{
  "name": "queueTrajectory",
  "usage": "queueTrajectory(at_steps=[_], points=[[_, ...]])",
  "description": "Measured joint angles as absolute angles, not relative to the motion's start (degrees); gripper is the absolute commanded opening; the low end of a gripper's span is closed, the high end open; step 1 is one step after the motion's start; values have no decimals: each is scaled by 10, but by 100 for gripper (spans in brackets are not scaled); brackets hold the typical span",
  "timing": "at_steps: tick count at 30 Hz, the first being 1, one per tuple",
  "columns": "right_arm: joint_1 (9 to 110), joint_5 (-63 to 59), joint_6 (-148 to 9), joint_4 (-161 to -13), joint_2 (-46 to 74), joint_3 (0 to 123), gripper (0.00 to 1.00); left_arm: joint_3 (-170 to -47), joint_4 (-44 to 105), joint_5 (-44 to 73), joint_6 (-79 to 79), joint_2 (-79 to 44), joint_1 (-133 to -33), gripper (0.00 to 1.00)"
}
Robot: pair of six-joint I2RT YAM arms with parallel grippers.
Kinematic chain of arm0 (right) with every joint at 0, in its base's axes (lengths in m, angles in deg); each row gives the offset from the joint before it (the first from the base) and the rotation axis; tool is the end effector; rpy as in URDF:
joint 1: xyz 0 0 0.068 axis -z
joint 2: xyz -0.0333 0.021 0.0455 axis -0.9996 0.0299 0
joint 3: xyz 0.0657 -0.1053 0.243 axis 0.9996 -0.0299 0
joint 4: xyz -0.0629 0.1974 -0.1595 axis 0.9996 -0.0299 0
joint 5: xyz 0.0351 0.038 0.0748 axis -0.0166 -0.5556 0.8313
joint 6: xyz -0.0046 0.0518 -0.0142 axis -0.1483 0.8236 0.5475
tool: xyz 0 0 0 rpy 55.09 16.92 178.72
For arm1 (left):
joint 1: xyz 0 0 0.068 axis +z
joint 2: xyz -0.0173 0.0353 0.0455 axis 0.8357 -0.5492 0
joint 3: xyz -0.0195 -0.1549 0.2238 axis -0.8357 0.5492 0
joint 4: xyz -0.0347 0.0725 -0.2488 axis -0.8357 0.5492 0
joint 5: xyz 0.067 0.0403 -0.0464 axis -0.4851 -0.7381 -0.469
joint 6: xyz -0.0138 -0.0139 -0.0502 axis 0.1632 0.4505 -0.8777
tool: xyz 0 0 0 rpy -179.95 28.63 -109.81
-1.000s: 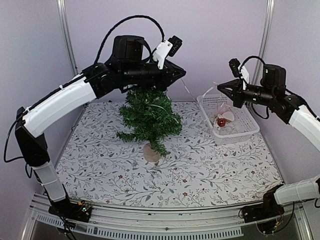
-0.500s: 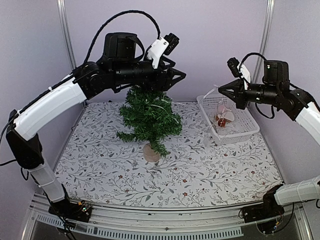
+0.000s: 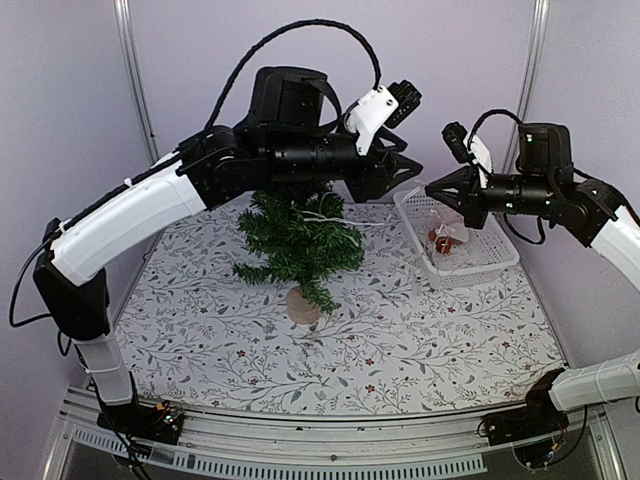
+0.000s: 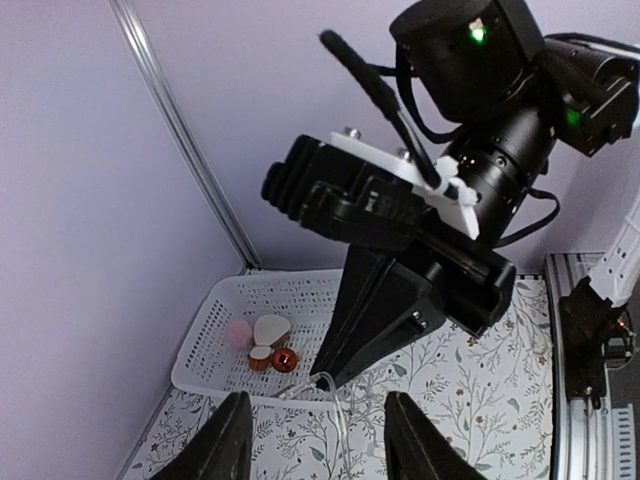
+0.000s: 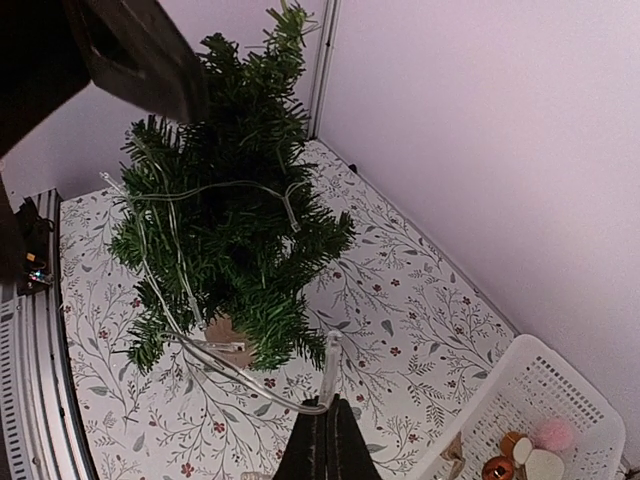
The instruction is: Decorate the small christmas tree
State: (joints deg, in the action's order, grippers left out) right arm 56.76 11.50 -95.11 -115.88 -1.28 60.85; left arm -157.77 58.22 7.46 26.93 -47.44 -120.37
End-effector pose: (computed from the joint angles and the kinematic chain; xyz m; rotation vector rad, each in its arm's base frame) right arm 0.2015 0.1388 0.4157 -1.0426 1.6203 0.5071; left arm 0.1842 -0.3740 0.4746 1.1443 1.3728 -0.6340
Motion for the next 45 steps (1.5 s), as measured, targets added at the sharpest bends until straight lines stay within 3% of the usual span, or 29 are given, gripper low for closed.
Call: queueTrajectory(at_steps=[4,9,11,14,18,23,27,35,45], points=[[551,115,-946,-1157,-13,608,0,-1585,589,81,260,-508,-1208,43],[540,115,-938,-1148,-14,609,0,-1585,608,86,253,-529,-1208,28],[538,115,-937,-1146,-13,608,0,-1585,612,85,252,-529,-1208,20],[537,115,-936,-1145,-14,608,0,-1585,614,83,253,-529,-1208,0],[537,115,-936,-1143,-14,608,7,-1585,618,74,253,-529,-1208,0],[536,116,-929,-1122,-27,587,47,-1585,617,66,253,-527,-1203,0],[535,117,-916,-1114,-39,569,57,-1585,614,72,251,-521,-1194,0],[537,97,-905,-1111,-93,521,57,-1557,602,112,256,-484,-1165,0],[621,130,-888,-1114,-111,465,57,-1521,577,182,256,-440,-1146,0]])
